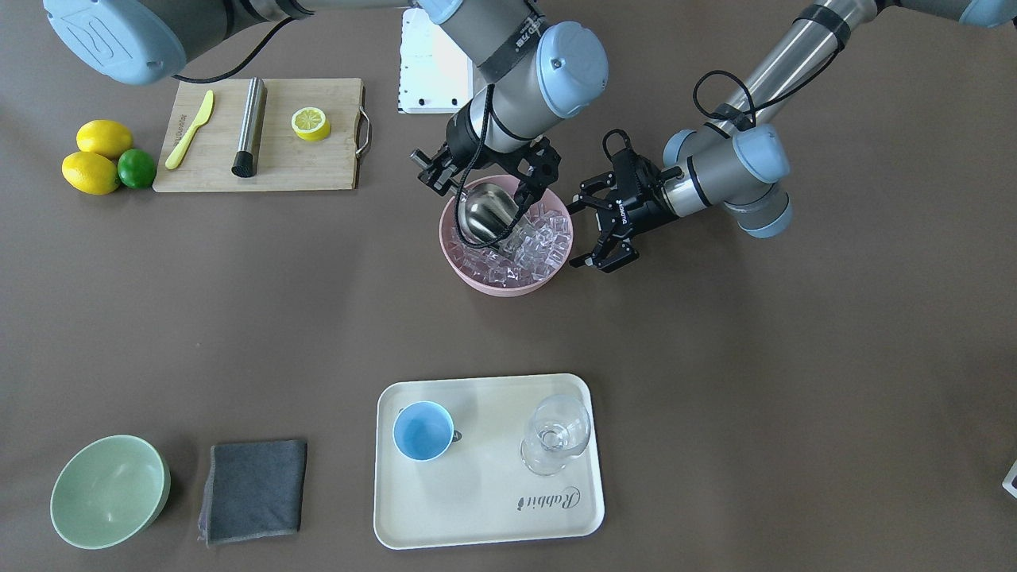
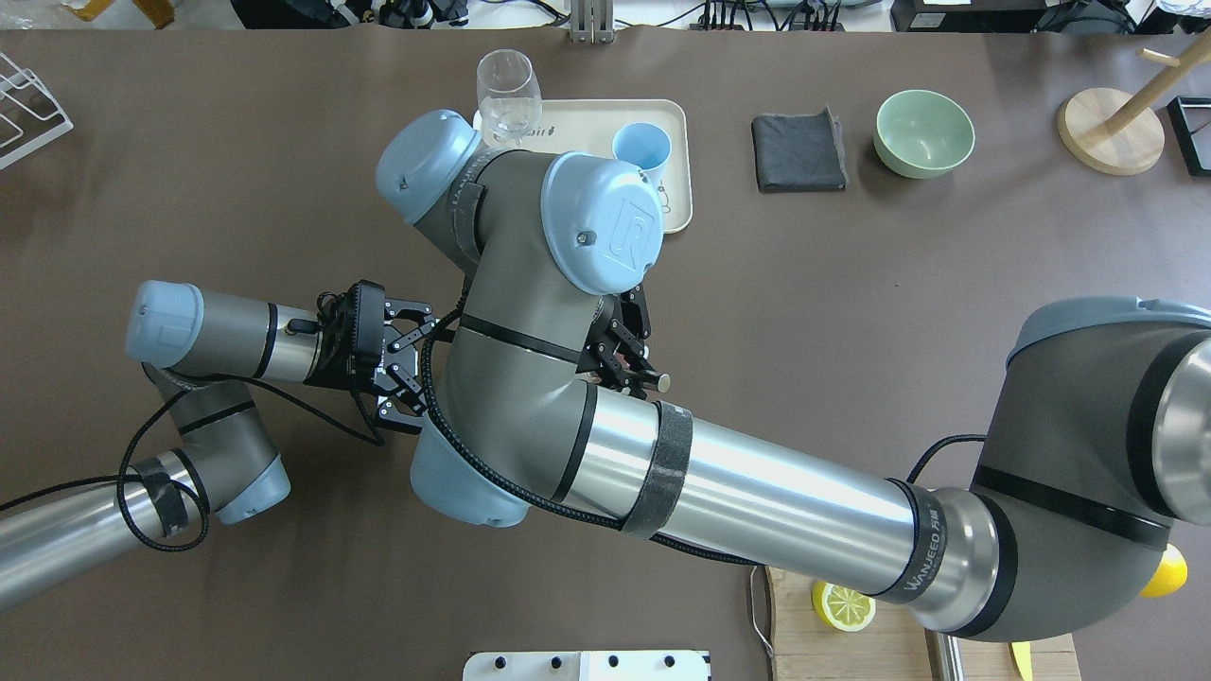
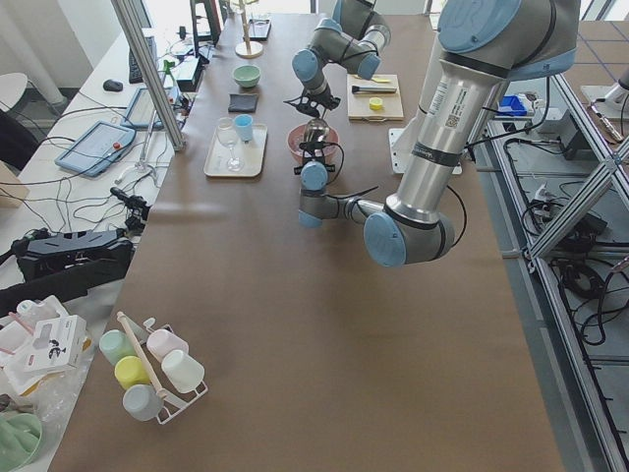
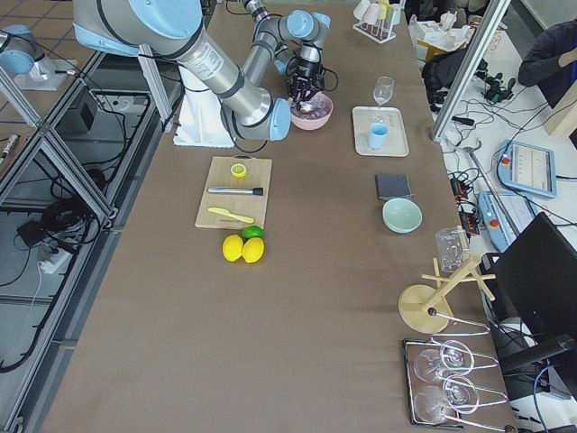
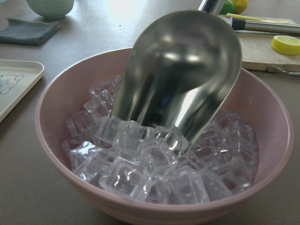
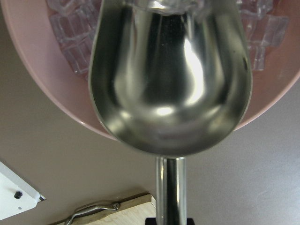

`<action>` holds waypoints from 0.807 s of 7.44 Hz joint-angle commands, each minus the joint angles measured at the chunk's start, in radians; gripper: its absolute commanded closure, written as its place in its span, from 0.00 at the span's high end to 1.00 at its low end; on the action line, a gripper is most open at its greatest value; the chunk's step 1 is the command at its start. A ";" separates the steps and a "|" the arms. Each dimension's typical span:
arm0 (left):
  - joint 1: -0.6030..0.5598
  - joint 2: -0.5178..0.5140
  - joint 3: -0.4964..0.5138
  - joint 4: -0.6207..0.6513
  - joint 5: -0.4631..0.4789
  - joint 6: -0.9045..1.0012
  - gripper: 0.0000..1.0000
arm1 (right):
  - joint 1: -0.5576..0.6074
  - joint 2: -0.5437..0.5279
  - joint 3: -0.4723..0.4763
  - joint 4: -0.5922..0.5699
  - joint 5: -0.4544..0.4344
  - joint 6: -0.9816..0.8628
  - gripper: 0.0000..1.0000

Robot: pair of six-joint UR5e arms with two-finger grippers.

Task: Put ice in cup with scoop
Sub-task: 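Drag the scoop through the ice and tilt it up to fill it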

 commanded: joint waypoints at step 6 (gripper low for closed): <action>-0.001 0.002 0.000 0.000 -0.005 0.000 0.98 | -0.002 -0.119 0.111 0.189 0.017 -0.001 0.00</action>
